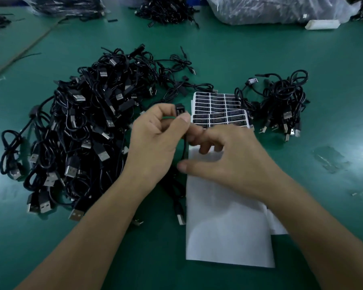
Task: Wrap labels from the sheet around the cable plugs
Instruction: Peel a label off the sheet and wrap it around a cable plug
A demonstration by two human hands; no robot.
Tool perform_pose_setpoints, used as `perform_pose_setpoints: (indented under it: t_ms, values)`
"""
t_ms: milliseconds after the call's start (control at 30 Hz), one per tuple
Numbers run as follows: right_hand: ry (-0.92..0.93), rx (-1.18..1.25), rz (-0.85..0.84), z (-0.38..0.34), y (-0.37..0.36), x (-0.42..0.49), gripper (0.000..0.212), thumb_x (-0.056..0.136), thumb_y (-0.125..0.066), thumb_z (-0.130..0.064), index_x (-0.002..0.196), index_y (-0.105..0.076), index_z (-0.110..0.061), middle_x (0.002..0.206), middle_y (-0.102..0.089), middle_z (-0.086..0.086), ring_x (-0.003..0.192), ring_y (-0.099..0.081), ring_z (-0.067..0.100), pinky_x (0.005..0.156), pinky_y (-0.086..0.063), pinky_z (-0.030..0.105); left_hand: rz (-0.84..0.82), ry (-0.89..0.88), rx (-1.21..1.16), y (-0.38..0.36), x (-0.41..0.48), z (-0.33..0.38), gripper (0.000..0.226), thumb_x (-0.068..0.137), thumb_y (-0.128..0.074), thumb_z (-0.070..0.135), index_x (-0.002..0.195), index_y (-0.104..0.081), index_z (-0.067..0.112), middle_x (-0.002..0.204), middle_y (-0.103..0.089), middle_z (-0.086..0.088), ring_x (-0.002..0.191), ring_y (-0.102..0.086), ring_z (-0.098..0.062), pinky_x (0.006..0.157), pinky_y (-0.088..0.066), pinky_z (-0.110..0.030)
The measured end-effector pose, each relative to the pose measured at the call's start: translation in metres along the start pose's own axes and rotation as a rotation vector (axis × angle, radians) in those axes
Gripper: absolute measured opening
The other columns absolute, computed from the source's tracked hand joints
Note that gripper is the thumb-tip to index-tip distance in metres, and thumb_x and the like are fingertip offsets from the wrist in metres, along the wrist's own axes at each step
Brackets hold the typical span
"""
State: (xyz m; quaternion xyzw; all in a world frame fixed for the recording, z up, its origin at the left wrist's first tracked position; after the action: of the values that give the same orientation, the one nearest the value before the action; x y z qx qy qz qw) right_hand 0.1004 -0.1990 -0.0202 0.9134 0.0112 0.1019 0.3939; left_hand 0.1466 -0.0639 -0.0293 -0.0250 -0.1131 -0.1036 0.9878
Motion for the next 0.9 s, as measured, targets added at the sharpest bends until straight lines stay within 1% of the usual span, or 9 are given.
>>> perform_pose_setpoints:
  t_ms: [100, 267, 333, 500, 533, 633, 700, 767, 900]
  values:
    - [0.034, -0.054, 0.021, -0.013, -0.015, -0.002, 0.047, 0.066, -0.071, -0.067, 0.084, -0.077, -0.024, 0.073, -0.065, -0.008, 0.072, -0.055, 0.007, 0.065, -0.045, 0.028, 0.083, 0.010, -0.106, 0.007, 0.000, 0.003, 0.011, 0.102, -0.055, 0.009, 0.091, -0.057, 0.011, 0.079, -0.078, -0.001, 0.071, -0.074, -0.014, 0.065, -0.056, -0.021]
    - [0.094, 0.186, 0.068, -0.027, -0.029, -0.004, 0.008, 0.081, -0.074, -0.028, 0.083, -0.076, -0.020, 0.078, -0.069, -0.007, 0.073, -0.059, 0.007, 0.072, -0.047, 0.029, 0.144, -0.045, -0.216, 0.016, 0.003, 0.019, 0.018, 0.106, -0.047, 0.013, 0.089, -0.050, 0.017, 0.082, -0.078, -0.003, 0.070, -0.076, -0.019, 0.059, -0.054, -0.021]
    - [0.099, 0.236, 0.048, -0.029, -0.028, -0.005, 0.002, 0.088, -0.070, -0.025, 0.089, -0.071, -0.024, 0.085, -0.066, -0.007, 0.074, -0.058, 0.010, 0.072, -0.049, 0.034, 0.180, -0.068, -0.252, 0.022, 0.004, 0.026, 0.020, 0.108, -0.044, 0.019, 0.088, -0.047, 0.020, 0.080, -0.078, -0.002, 0.070, -0.076, -0.019, 0.058, -0.052, -0.022]
    - [0.120, 0.431, 0.008, -0.040, -0.020, -0.007, 0.009, 0.097, -0.058, -0.021, 0.088, -0.056, -0.023, 0.080, -0.066, 0.006, 0.068, -0.061, 0.026, 0.061, -0.051, 0.046, 0.307, -0.070, -0.346, 0.042, 0.010, 0.031, 0.030, 0.110, -0.035, 0.034, 0.088, -0.048, 0.019, 0.082, -0.079, -0.004, 0.074, -0.076, -0.020, 0.061, -0.055, -0.027]
    - [0.121, 0.450, 0.057, -0.039, -0.011, -0.005, 0.007, 0.095, -0.058, -0.022, 0.089, -0.059, -0.024, 0.082, -0.068, 0.005, 0.069, -0.064, 0.024, 0.061, -0.053, 0.044, 0.344, -0.033, -0.357, 0.045, 0.011, 0.028, 0.034, 0.110, -0.032, 0.036, 0.089, -0.051, 0.018, 0.084, -0.079, -0.006, 0.075, -0.076, -0.022, 0.060, -0.056, -0.027]
    - [0.075, 0.483, 0.390, -0.015, 0.037, 0.001, 0.013, 0.093, -0.060, -0.023, 0.086, -0.068, -0.029, 0.076, -0.071, -0.005, 0.063, -0.062, 0.003, 0.056, -0.049, 0.018, 0.426, 0.055, -0.318, 0.051, 0.010, 0.018, 0.035, 0.110, -0.033, 0.035, 0.094, -0.057, 0.015, 0.084, -0.078, -0.008, 0.073, -0.074, -0.021, 0.058, -0.056, -0.027]
    - [-0.025, 0.439, 0.620, 0.014, 0.075, 0.002, 0.015, 0.091, -0.062, -0.026, 0.080, -0.071, -0.031, 0.068, -0.069, -0.008, 0.057, -0.059, 0.002, 0.053, -0.047, 0.015, 0.428, 0.039, -0.237, 0.053, 0.009, 0.015, 0.029, 0.110, -0.038, 0.028, 0.094, -0.057, 0.013, 0.078, -0.077, -0.005, 0.067, -0.071, -0.018, 0.056, -0.053, -0.026]
    - [-0.167, 0.312, 0.755, 0.045, 0.103, 0.002, 0.016, 0.088, -0.061, -0.034, 0.074, -0.070, -0.032, 0.065, -0.067, -0.008, 0.054, -0.059, 0.005, 0.054, -0.050, 0.023, 0.409, 0.022, -0.169, 0.052, 0.009, 0.014, 0.026, 0.109, -0.041, 0.022, 0.091, -0.058, 0.014, 0.072, -0.074, -0.002, 0.062, -0.067, -0.015, 0.054, -0.050, -0.024]
    - [-0.395, 0.053, 0.795, 0.085, 0.134, 0.009, 0.022, 0.083, -0.053, -0.042, 0.070, -0.068, -0.032, 0.072, -0.068, -0.001, 0.072, -0.065, 0.029, 0.083, -0.057, 0.051, 0.396, 0.015, -0.097, 0.051, 0.009, 0.013, 0.027, 0.107, -0.044, 0.017, 0.084, -0.059, 0.015, 0.061, -0.068, 0.002, 0.052, -0.058, -0.011, 0.048, -0.044, -0.022]
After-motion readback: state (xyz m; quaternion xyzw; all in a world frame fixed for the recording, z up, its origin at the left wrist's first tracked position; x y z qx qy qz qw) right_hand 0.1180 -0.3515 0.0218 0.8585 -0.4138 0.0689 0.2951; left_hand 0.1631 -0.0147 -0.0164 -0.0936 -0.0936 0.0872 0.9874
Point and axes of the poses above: each hand's wrist, its own x-axis towards the middle knuckle, its own y-axis out of the back of the hand, z = x × y, the point moved 6 cm from there along x, towards the middle knuckle
